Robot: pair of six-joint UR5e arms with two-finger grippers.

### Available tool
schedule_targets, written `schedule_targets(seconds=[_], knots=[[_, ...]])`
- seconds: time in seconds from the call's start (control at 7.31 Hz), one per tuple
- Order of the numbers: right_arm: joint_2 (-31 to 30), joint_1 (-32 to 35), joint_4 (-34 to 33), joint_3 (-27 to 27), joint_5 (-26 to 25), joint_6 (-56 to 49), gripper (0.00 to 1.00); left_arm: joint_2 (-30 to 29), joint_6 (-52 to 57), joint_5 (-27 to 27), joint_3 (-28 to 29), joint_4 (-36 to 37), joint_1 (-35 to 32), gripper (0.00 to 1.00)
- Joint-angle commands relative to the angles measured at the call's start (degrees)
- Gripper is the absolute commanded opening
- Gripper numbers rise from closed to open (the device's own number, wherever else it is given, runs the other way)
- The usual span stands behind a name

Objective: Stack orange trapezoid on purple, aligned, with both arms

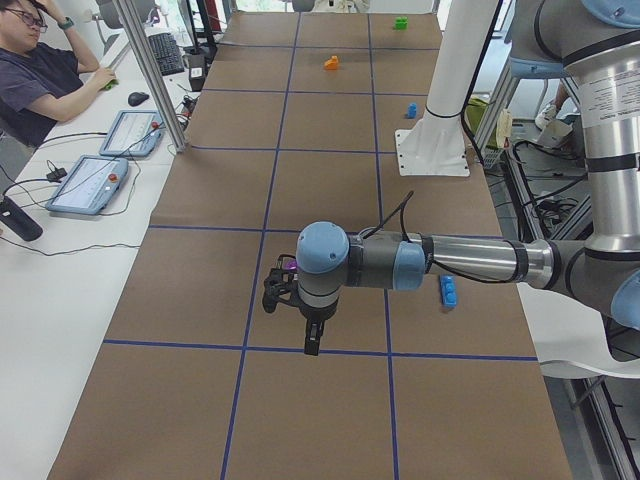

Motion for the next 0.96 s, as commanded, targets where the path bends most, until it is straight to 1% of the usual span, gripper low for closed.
schedule_targets(seconds=[0.0, 0.14, 0.27, 0.41, 0.68, 0.82], knots=[[0.1, 0.0, 0.0, 0.4, 0.0, 0.0, 1.0, 0.4, -0.1, -0.1, -1.3, -0.3, 0.0, 1.0], [0.1, -0.1, 0.4, 0.5, 0.0, 0.0, 1.0, 0.6, 0.2, -0.1, -2.4, -0.2, 0.0, 1.0], [0.2, -0.1, 3.3, 0.5, 0.2, 0.2, 1.0, 0.6, 0.2, -0.1, -3.8, -0.2, 0.0, 1.0], [0.2, -0.2, 4.1, 0.5, 0.1, 0.2, 1.0, -0.3, -0.2, -0.2, -5.4, -0.4, 0.1, 1.0], [0.3, -0.3, 7.4, 0.7, 0.1, 1.3, 1.0, -3.9, -1.5, -0.1, -4.2, -4.0, 0.6, 1.0], [1.2, -0.6, 7.7, 0.7, 0.1, 2.8, 1.0, -4.6, -5.3, -0.3, -4.3, -4.6, 0.6, 1.0]])
